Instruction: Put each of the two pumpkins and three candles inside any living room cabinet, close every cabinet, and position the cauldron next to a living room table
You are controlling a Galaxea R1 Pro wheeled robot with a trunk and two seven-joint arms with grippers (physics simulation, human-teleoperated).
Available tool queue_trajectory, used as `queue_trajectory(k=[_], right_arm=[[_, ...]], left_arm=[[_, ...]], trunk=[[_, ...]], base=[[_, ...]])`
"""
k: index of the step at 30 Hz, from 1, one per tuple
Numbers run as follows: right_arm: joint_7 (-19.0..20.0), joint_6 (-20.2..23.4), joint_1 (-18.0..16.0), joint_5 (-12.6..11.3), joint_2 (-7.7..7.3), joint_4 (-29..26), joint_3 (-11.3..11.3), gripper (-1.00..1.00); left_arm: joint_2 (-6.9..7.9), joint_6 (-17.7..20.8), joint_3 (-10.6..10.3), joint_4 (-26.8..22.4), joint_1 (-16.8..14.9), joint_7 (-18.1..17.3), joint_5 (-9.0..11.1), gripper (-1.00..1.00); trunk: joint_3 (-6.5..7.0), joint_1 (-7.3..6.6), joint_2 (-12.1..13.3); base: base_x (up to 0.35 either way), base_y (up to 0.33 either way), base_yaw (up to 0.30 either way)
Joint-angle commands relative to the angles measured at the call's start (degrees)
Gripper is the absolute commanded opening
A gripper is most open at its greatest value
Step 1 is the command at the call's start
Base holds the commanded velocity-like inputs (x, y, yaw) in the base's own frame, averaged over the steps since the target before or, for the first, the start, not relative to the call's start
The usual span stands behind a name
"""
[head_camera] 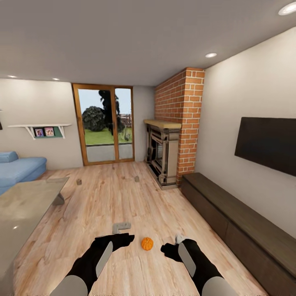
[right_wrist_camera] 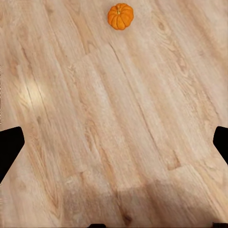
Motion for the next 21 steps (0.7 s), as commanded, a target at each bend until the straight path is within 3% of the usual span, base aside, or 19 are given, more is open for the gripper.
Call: queue_trajectory(k=[1, 2, 4, 8, 16, 21], right_arm=[[-0.4, 0.2, 0.0, -0.6, 0.01, -0.1, -0.5, 1.00], [-0.4, 0.2, 0.0, -0.6, 0.01, -0.1, -1.1, 1.00], [-0.2, 0.2, 0.0, -0.6, 0.01, -0.1, -4.5, 1.00], [-0.1, 0.1, 0.3, -0.6, -0.26, -0.1, -7.0, 1.00], [0.0, -0.5, 0.9, -0.5, -1.04, -0.1, -8.2, 1.00], [0.1, -0.7, 2.7, -0.6, -2.45, -0.1, -8.6, 1.00]], left_arm=[[0.02, 0.3, -0.1, -0.1, 0.0, 0.1, 0.5, 1.00], [0.02, 0.3, -0.1, -0.1, 0.0, 0.1, 0.5, 1.00], [0.03, 0.2, -0.1, -0.1, 0.0, 0.1, 0.5, 1.00], [0.01, 0.2, -0.1, 0.0, 0.0, 0.1, 0.5, 1.00], [-0.05, 0.2, -0.1, 0.0, 0.0, 0.1, 0.4, 1.00], [-0.06, 0.2, -0.1, 0.0, 0.0, 0.1, 0.4, 1.00]], trunk=[[-0.13, 0.02, -0.1], [-0.22, 0.02, -0.1], [-0.41, 0.02, -0.1], [-0.80, 0.02, -0.1], [-1.56, 0.02, -0.1], [-2.03, 0.02, -0.1]], base=[[0.000, 0.000, -0.003], [0.000, 0.000, -0.002], [0.000, 0.000, -0.001], [0.000, 0.000, -0.021], [0.000, 0.000, -0.088], [0.000, 0.004, -0.125]])
